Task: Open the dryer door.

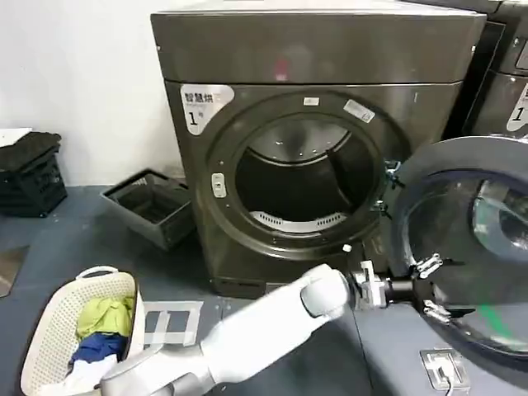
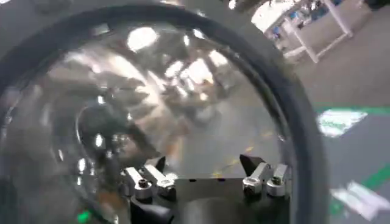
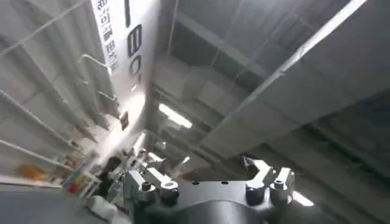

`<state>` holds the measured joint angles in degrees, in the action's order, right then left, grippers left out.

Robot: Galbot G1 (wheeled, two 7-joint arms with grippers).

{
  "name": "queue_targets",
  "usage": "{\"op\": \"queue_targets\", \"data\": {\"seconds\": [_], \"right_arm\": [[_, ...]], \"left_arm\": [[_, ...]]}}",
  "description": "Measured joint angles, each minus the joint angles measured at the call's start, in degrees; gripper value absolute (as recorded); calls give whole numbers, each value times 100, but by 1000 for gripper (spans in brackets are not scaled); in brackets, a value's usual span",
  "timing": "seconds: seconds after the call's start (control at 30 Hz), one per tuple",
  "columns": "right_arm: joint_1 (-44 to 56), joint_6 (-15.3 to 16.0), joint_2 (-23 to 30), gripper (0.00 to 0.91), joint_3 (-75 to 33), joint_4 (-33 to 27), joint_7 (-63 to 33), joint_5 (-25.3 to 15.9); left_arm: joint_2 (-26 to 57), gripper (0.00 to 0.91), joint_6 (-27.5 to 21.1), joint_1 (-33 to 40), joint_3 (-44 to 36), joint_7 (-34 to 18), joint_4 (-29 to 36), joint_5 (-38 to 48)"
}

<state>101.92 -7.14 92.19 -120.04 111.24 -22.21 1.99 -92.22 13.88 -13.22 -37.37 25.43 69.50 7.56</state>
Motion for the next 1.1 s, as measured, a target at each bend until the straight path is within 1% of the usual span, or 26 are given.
{"op": "queue_targets", "data": {"seconds": [0.07, 0.2, 0.37, 0.53, 0.7, 0.93, 1.1], "right_arm": [[35, -147, 0, 907, -22, -167, -48, -17], [85, -338, 0, 907, -55, -499, -140, -36], [92, -553, 0, 907, -104, -942, -164, -153], [43, -578, 0, 907, -44, -1126, -192, -224], [26, -698, 0, 907, -1, -1214, -252, -348], [46, -750, 0, 907, 59, -1250, -195, -296], [8, -647, 0, 907, 115, -1117, -98, -186]], "left_arm": [[1, 907, 1, 41, -3, -1, -173, -29], [3, 907, -5, 109, -14, -16, -488, -56], [3, 907, -194, 112, -68, 2, -568, 19], [3, 907, -292, 100, -21, -32, -562, 116], [3, 907, -558, 114, 40, -57, -437, 532], [3, 907, -768, 138, 6, -154, -169, 564], [3, 907, -992, -16, -36, -215, 243, 570]]}}
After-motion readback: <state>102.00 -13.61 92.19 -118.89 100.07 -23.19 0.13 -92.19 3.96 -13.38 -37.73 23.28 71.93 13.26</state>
